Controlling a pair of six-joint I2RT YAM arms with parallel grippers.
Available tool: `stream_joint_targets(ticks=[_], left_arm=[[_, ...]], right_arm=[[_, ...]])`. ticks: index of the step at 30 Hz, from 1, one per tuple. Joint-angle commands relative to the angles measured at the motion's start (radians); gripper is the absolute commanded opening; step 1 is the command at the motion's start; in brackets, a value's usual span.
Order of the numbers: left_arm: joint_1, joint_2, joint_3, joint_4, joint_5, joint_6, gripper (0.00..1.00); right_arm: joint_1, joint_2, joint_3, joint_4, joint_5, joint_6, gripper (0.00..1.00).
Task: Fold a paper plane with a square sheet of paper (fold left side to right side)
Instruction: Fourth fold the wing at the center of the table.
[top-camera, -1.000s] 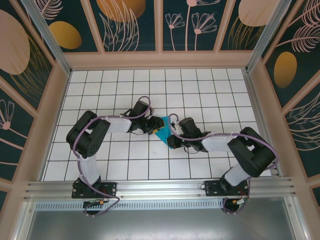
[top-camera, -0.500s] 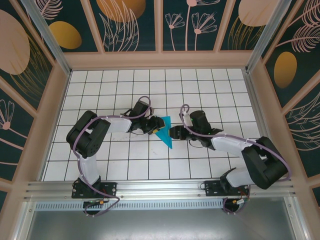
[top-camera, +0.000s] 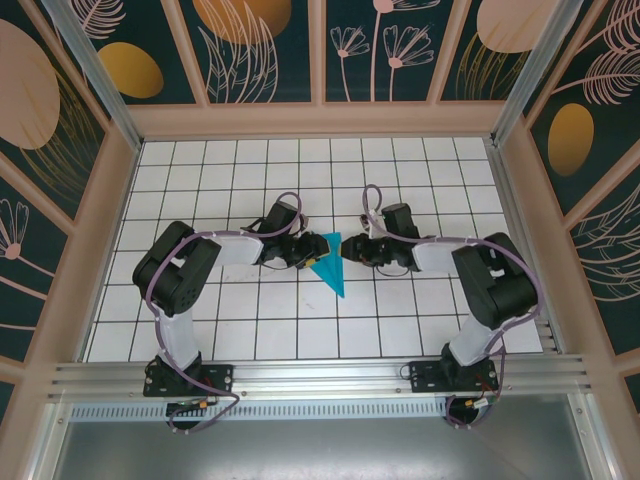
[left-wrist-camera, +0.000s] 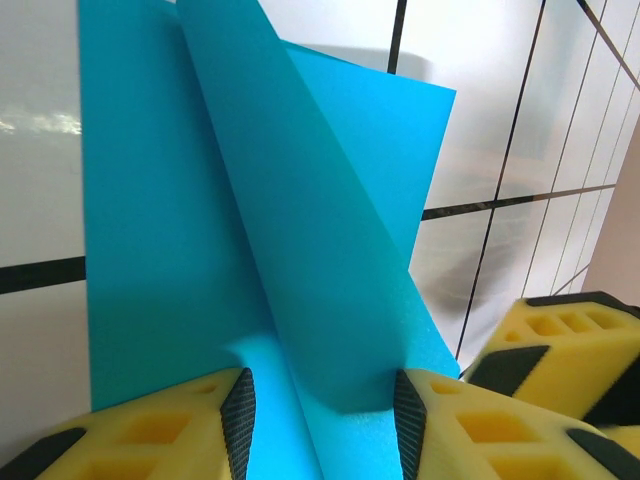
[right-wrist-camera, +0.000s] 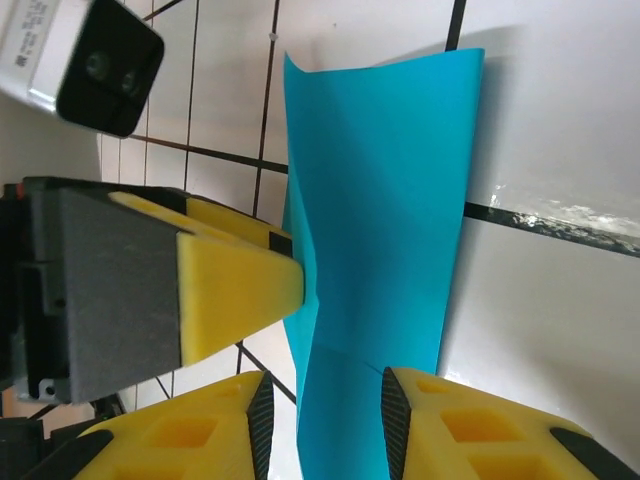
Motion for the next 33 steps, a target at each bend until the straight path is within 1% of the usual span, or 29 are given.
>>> stream_joint_targets(ticks=[1, 7, 19, 29, 33], left_arm=[[-0.007, 0.031, -0.013, -0.063, -0.055, 0.039, 0.44], [-0.008, 0.031, -0.014, -0.060, -0.054, 0.038, 0.44], [-0.007, 0.031, -0.012, -0.058, -0.048, 0.040, 0.44], [-0.007, 0.029, -0.013, -0.060, -0.049, 0.042, 0.45], [-0.008, 0.026, -0.017, -0.060, -0.050, 0.040, 0.45]], right_arm=[[-0.004, 0.035, 0.046, 0.038, -0.066, 0.031, 0.37], [-0.004, 0.079, 0.072, 0.038, -0.082, 0.034, 0.32], [0.019, 0.129, 0.110, 0.025, -0.081, 0.021, 0.27], [0.010, 0.123, 0.103, -0.011, -0.059, 0.000, 0.08], [0.001, 0.110, 0.087, -0.032, -0.035, -0.013, 0.06]])
